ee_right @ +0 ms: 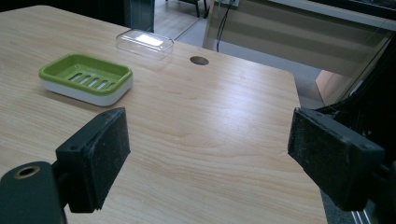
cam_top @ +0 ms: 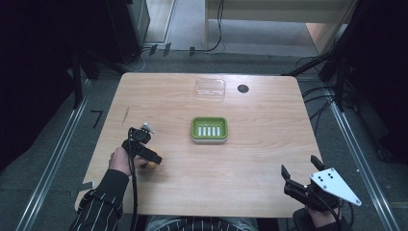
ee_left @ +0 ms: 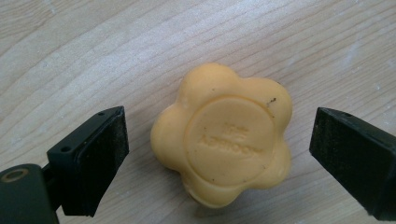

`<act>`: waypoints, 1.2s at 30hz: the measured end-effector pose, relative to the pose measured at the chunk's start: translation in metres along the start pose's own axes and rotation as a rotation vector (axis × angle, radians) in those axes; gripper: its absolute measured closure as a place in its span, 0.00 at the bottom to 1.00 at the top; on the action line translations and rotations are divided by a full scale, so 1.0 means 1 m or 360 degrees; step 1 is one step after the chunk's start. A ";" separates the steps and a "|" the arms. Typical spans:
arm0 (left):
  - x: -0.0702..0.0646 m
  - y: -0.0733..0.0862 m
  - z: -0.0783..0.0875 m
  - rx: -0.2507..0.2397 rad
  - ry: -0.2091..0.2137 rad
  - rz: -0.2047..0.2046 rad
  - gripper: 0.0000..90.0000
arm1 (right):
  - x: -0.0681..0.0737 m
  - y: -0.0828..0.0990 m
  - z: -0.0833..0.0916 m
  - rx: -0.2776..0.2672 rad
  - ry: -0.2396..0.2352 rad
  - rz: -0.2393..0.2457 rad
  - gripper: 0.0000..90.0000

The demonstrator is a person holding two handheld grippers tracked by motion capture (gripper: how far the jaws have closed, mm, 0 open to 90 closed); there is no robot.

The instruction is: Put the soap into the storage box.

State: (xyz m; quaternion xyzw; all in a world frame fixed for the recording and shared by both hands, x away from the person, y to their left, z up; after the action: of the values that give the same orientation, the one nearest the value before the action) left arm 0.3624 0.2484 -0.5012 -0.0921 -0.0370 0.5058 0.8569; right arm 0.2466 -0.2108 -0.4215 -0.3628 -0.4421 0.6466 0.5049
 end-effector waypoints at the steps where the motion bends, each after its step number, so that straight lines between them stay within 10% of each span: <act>1: 0.000 0.000 0.000 0.0004 -0.0005 -0.0004 0.07 | 0.000 0.000 0.000 0.0001 0.0001 -0.0003 0.15; 36: -0.005 -0.002 -0.012 0.0077 -0.0126 -0.0115 0.29 | 0.000 0.000 0.001 -0.0002 -0.0001 -0.0004 0.15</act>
State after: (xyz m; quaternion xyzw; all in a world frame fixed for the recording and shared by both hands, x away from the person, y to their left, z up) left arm 0.3640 0.2417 -0.5127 -0.0499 -0.0619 0.4785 0.8745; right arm 0.2459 -0.2113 -0.4214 -0.3624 -0.4431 0.6456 0.5054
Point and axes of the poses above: each handheld gripper's, and its own axes: z roughly backward along the jaws, y roughly out of its underside, x roughly to its left, the point moved 6 cm from there along -z, roughly forward along the jaws, and after that the axes turned 5 degrees about -z, right-handed, at the moved point
